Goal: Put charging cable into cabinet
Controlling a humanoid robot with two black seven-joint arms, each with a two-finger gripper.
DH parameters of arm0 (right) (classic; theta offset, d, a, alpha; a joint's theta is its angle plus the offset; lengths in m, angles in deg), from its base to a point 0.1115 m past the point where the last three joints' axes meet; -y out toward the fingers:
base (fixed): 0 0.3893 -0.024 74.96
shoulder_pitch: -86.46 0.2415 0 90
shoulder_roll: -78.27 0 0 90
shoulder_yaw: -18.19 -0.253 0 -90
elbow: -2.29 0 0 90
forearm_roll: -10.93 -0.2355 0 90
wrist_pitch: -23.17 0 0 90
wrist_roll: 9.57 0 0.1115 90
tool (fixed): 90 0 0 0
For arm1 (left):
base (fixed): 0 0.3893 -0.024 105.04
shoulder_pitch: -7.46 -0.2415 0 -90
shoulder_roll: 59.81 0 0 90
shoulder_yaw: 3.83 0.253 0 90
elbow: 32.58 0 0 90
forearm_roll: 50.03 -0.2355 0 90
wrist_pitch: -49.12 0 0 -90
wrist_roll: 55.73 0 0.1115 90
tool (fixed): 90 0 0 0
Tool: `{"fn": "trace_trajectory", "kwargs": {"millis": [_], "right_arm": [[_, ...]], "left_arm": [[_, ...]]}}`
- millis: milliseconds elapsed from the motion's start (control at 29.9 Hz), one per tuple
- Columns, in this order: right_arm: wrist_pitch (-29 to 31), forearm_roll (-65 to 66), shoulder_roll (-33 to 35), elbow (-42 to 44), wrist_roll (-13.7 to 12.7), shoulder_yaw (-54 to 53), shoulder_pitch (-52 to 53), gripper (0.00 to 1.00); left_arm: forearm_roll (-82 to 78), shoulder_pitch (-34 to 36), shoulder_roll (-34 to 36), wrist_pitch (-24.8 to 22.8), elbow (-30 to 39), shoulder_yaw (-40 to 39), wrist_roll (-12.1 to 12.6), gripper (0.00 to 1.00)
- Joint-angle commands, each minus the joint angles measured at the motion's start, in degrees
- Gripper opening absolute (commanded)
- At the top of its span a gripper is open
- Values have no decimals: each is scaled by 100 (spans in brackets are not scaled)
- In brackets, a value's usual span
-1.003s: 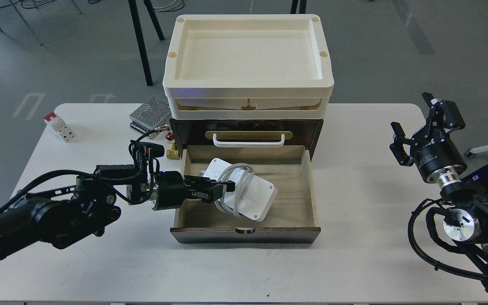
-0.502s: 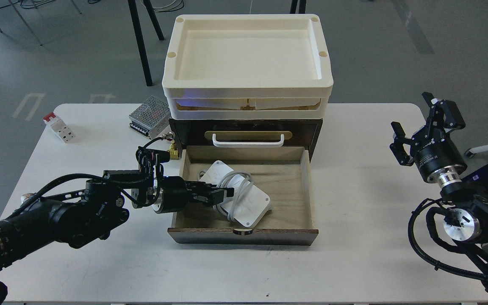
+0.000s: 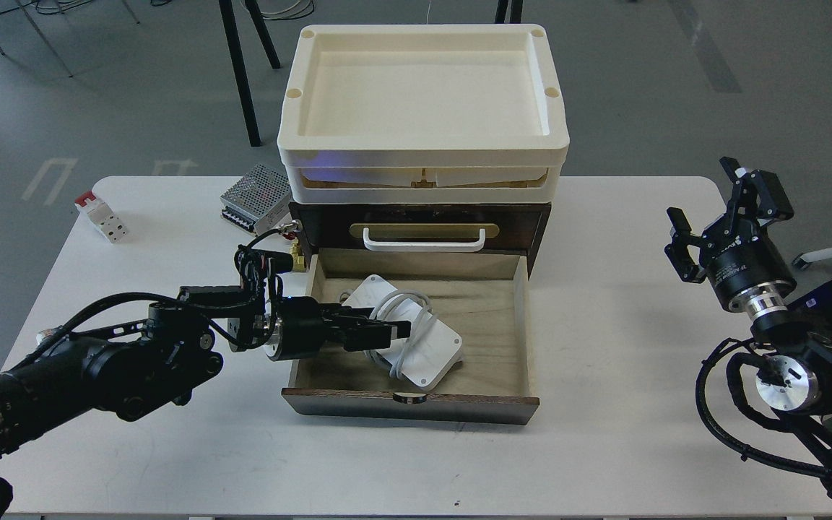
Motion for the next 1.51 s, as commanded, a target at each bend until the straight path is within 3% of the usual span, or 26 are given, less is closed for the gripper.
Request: {"fn": "trace_trajectory", "kwargs": {"millis": [0,301,535,669,936,1137,1472], "right_arm": [[2,0,0,8,0,0,2,99],[2,0,0,8,0,0,2,99],[19,0,0,-1,0,18,2,99],[28,0,0,-10,0,9,-7,99],[28,0,0,-10,0,9,2,99],[20,-9,0,-19,0,18,-7,99],[20,-9,0,-28,0,0,2,99]], "left_arm": [[5,12,71,-9,108,-214,-4,90],[14,21,703,-79,546,-689,-4,90],[461,-49,1809,-88,1355,-804,-4,91],[1295,-102,2539,-88,1646,-786,-4,92],[3982,-435,3463,-70,1523,-795,-4,96],[6532,-804,3402,-79,760,-769,-4,98],[8863,-954,1883,-97,-305,-970,-4,98]]}}
